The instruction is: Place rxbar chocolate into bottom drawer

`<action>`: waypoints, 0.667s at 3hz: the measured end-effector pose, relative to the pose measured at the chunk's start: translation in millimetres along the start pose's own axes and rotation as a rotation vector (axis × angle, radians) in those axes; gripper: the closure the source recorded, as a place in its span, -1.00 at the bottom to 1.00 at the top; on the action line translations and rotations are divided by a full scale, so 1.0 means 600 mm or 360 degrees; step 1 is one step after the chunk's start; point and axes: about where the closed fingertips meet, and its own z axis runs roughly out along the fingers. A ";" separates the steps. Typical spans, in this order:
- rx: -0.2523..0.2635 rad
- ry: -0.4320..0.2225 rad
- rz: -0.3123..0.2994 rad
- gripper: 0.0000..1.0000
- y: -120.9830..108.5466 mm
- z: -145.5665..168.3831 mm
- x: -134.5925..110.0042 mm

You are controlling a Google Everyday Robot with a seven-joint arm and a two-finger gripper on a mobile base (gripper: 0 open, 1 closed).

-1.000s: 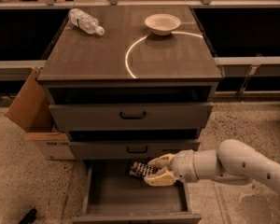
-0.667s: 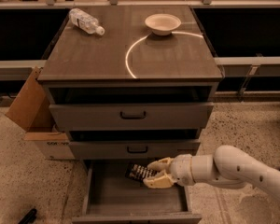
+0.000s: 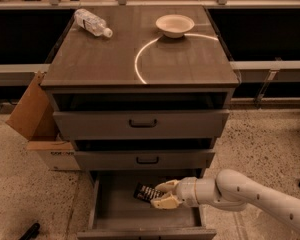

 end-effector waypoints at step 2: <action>-0.0011 0.0050 0.0051 1.00 -0.025 0.055 0.067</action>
Offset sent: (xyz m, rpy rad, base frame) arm 0.0053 0.0065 -0.0463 -0.0210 0.0318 -0.0024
